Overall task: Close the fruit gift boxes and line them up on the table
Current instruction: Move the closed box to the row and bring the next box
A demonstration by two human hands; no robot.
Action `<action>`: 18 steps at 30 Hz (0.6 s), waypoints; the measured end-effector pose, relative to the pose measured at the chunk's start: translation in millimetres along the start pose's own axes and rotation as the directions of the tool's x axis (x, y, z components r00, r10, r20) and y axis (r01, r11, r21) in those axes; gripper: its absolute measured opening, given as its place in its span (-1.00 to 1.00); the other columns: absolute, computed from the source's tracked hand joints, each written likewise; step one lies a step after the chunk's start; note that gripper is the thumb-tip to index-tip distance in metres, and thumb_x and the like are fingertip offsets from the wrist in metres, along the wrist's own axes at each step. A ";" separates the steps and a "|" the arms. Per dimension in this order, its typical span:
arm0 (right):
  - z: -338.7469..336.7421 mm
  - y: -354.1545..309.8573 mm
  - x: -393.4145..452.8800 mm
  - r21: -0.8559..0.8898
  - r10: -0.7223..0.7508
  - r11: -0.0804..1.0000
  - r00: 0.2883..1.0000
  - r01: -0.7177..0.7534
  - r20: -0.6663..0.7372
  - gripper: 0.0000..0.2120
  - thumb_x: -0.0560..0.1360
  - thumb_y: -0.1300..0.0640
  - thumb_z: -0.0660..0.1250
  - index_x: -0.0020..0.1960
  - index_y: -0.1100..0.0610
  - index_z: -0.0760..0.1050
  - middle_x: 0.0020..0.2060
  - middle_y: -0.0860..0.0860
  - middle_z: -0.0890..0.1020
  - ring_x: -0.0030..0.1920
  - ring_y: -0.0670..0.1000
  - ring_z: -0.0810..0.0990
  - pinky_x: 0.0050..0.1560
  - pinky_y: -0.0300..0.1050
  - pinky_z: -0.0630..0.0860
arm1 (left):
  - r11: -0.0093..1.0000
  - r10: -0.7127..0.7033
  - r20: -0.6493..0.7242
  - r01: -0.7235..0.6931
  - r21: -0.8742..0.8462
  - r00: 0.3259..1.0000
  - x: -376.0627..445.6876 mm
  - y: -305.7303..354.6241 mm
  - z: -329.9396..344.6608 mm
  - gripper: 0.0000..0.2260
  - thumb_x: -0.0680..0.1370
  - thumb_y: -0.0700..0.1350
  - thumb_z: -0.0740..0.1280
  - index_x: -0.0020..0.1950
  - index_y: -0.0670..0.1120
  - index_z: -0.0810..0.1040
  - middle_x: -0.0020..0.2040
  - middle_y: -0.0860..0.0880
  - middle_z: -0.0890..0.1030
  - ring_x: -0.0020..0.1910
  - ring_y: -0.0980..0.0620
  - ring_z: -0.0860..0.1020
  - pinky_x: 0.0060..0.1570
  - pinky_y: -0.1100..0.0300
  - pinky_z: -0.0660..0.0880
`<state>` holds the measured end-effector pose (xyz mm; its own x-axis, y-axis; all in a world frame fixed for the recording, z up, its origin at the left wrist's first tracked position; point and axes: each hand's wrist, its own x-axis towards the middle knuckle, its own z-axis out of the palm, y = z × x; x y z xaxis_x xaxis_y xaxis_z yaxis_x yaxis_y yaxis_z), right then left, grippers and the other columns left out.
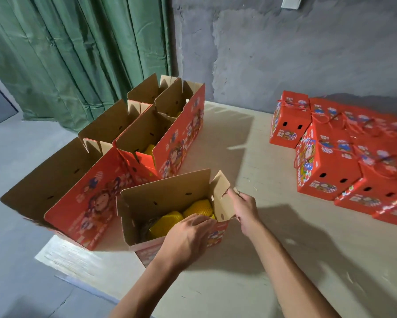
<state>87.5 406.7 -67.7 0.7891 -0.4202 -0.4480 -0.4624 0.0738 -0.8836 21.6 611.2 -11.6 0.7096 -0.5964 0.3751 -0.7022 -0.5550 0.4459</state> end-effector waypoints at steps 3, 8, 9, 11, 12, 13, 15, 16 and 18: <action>-40.1 4.2 -5.0 0.057 0.002 0.998 0.992 0.005 -0.126 -0.73 0.47 0.02 0.41 -0.17 0.25 0.58 -0.32 0.08 0.52 -0.25 0.05 0.46 -0.21 -0.03 0.36 | 0.996 0.079 0.039 -0.077 -0.050 0.996 20.3 11.5 18.9 -0.86 0.62 -0.21 0.35 0.10 -0.16 0.68 0.00 -0.07 0.71 -0.08 -0.09 0.65 -0.24 0.04 0.62; -115.4 11.3 -16.2 0.113 0.052 0.993 0.947 -0.017 -0.317 -0.73 0.51 0.00 0.40 -0.17 0.22 0.63 -0.35 0.07 0.61 -0.32 0.06 0.54 -0.31 -0.07 0.47 | 0.955 0.279 0.099 -0.265 -0.131 0.955 52.8 41.1 55.3 -0.79 0.66 -0.16 0.25 0.13 -0.15 0.68 -0.01 -0.09 0.71 -0.06 -0.11 0.64 -0.20 0.01 0.60; -129.8 13.1 -19.5 0.126 0.067 0.992 0.934 -0.023 -0.352 -0.73 0.51 -0.02 0.40 -0.20 0.19 0.62 -0.37 0.05 0.60 -0.35 0.05 0.54 -0.37 -0.13 0.46 | 0.944 0.311 0.109 -0.295 -0.146 0.944 57.6 48.1 63.2 -0.77 0.67 -0.14 0.24 0.13 -0.14 0.68 0.00 -0.09 0.70 -0.05 -0.11 0.63 -0.18 0.01 0.60; -156.4 17.6 -28.1 0.154 0.092 0.988 0.902 -0.028 -0.422 -0.72 0.50 -0.02 0.40 -0.26 0.16 0.60 -0.42 0.03 0.55 -0.40 0.04 0.46 -0.46 -0.21 0.37 | 0.924 0.364 0.129 -0.340 -0.172 0.923 65.0 62.2 77.5 -0.78 0.67 -0.14 0.24 0.14 -0.13 0.68 0.01 -0.09 0.70 -0.04 -0.11 0.63 -0.17 0.00 0.60; -169.0 21.2 -32.3 0.166 0.098 0.986 0.886 -0.024 -0.453 -0.71 0.50 -0.02 0.41 -0.29 0.15 0.58 -0.44 0.02 0.52 -0.39 0.04 0.42 -0.43 -0.19 0.35 | 0.913 0.390 0.136 -0.363 -0.187 0.911 67.6 69.1 83.5 -0.81 0.66 -0.16 0.27 0.13 -0.13 0.68 0.01 -0.09 0.70 -0.04 -0.12 0.64 -0.18 0.01 0.60; -180.6 25.2 -36.9 0.179 0.098 0.984 0.871 -0.012 -0.481 -0.70 0.50 -0.02 0.41 -0.31 0.15 0.56 -0.44 0.02 0.50 -0.37 0.04 0.40 -0.37 -0.15 0.34 | 0.898 0.420 0.134 -0.390 -0.203 0.898 69.6 76.5 89.3 -0.83 0.63 -0.19 0.31 0.12 -0.13 0.68 0.00 -0.10 0.69 -0.06 -0.13 0.64 -0.20 0.03 0.60; -199.7 32.1 -45.9 0.208 0.086 0.978 0.858 0.024 -0.506 -0.72 0.53 0.00 0.41 -0.29 0.13 0.59 -0.35 0.07 0.54 -0.28 0.07 0.44 -0.27 -0.04 0.37 | 0.866 0.478 0.127 -0.443 -0.230 0.869 71.6 91.6 99.3 -0.86 0.59 -0.24 0.37 0.10 -0.13 0.68 -0.03 -0.09 0.69 -0.09 -0.12 0.64 -0.24 0.06 0.59; -206.9 35.4 -49.9 0.235 0.087 0.971 0.862 0.038 -0.500 -0.75 0.55 0.00 0.41 -0.25 0.11 0.62 -0.29 0.08 0.59 -0.23 0.10 0.49 -0.24 0.00 0.42 | 0.854 0.499 0.132 -0.459 -0.245 0.857 71.3 98.7 103.7 -0.86 0.57 -0.25 0.39 0.10 -0.13 0.68 -0.04 -0.09 0.69 -0.10 -0.12 0.65 -0.26 0.07 0.59; -214.5 38.2 -55.6 0.294 0.114 0.955 0.872 0.035 -0.475 -0.76 0.57 -0.09 0.39 -0.13 0.05 0.64 -0.17 0.07 0.67 -0.15 0.13 0.58 -0.22 0.02 0.50 | 0.840 0.519 0.127 -0.477 -0.258 0.845 69.3 107.9 110.3 -0.84 0.55 -0.27 0.41 0.10 -0.12 0.68 -0.07 -0.08 0.69 -0.13 -0.12 0.65 -0.30 0.08 0.59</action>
<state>-60.8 238.8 -47.3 0.4434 -0.7879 -0.4273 -0.2950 0.3219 -0.8996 -11.3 446.0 -27.1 0.2280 -0.8657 0.4456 -0.9137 -0.0321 0.4051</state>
